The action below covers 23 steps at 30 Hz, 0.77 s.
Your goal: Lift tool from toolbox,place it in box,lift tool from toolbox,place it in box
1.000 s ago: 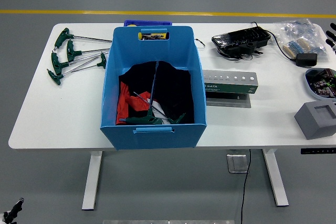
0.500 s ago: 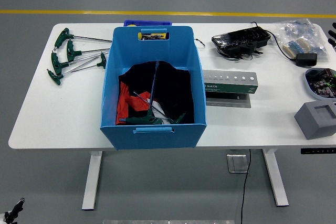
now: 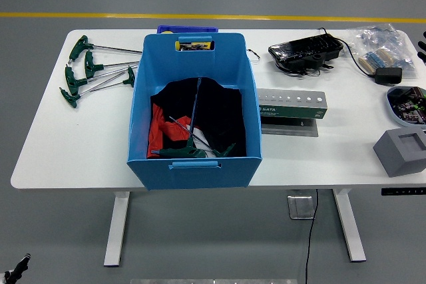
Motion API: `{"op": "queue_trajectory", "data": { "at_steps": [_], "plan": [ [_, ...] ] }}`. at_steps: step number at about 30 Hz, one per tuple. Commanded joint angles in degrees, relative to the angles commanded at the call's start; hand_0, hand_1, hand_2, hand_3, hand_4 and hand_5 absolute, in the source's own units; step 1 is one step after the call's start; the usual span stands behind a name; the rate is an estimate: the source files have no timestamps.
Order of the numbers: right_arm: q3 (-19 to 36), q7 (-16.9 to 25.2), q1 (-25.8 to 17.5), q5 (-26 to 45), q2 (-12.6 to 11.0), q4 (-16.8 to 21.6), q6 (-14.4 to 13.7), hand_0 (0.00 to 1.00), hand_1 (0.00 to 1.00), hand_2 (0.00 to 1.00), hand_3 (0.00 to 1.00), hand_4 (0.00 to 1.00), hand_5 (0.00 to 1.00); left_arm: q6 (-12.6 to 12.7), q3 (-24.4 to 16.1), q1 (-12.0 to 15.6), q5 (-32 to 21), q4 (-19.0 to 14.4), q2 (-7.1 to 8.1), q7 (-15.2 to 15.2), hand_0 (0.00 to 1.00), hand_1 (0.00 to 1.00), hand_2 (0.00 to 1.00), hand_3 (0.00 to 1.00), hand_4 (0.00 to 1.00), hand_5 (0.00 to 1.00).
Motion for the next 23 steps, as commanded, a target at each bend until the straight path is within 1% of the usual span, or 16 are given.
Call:
{"op": "queue_trajectory", "data": {
  "at_steps": [11,23],
  "plan": [
    [0.2,-0.1,-0.4,0.1,-0.2,0.4,-0.1,0.998,0.939,0.955,0.998,0.998,0.998,-0.2,1.1,0.2,0.0,0.0,0.1,0.1,0.888,0.9,0.907,0.753,0.698,0.791],
    [1.0,0.0,0.2,0.3,-0.4,0.6,-0.1,0.998,0.94,0.955,0.998,0.998,0.998,-0.2,1.1,0.4,0.7,0.0,0.62,0.4,0.888,0.899,0.907,0.752,0.697,0.79]
  ]
}}
